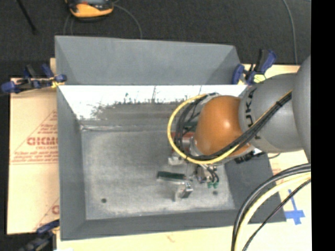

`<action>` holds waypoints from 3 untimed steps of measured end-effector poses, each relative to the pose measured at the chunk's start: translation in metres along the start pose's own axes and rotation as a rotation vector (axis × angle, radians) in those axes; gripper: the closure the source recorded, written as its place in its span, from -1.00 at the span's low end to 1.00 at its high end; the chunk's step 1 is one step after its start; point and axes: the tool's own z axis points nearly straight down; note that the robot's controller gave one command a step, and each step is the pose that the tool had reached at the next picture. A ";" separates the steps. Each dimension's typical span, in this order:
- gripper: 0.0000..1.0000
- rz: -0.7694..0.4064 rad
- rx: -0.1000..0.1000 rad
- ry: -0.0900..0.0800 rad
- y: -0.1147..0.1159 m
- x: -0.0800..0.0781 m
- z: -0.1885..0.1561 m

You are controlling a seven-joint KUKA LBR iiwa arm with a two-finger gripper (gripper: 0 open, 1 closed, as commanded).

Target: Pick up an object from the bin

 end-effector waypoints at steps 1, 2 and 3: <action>-1.00 0.101 -0.003 0.002 0.007 0.006 -0.037; 1.00 0.001 0.000 -0.002 0.010 -0.003 -0.002; 1.00 0.003 -0.001 -0.002 0.010 -0.003 -0.002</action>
Offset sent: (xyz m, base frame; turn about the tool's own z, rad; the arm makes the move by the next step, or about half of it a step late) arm -0.0022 0.0118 -0.0079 -0.0015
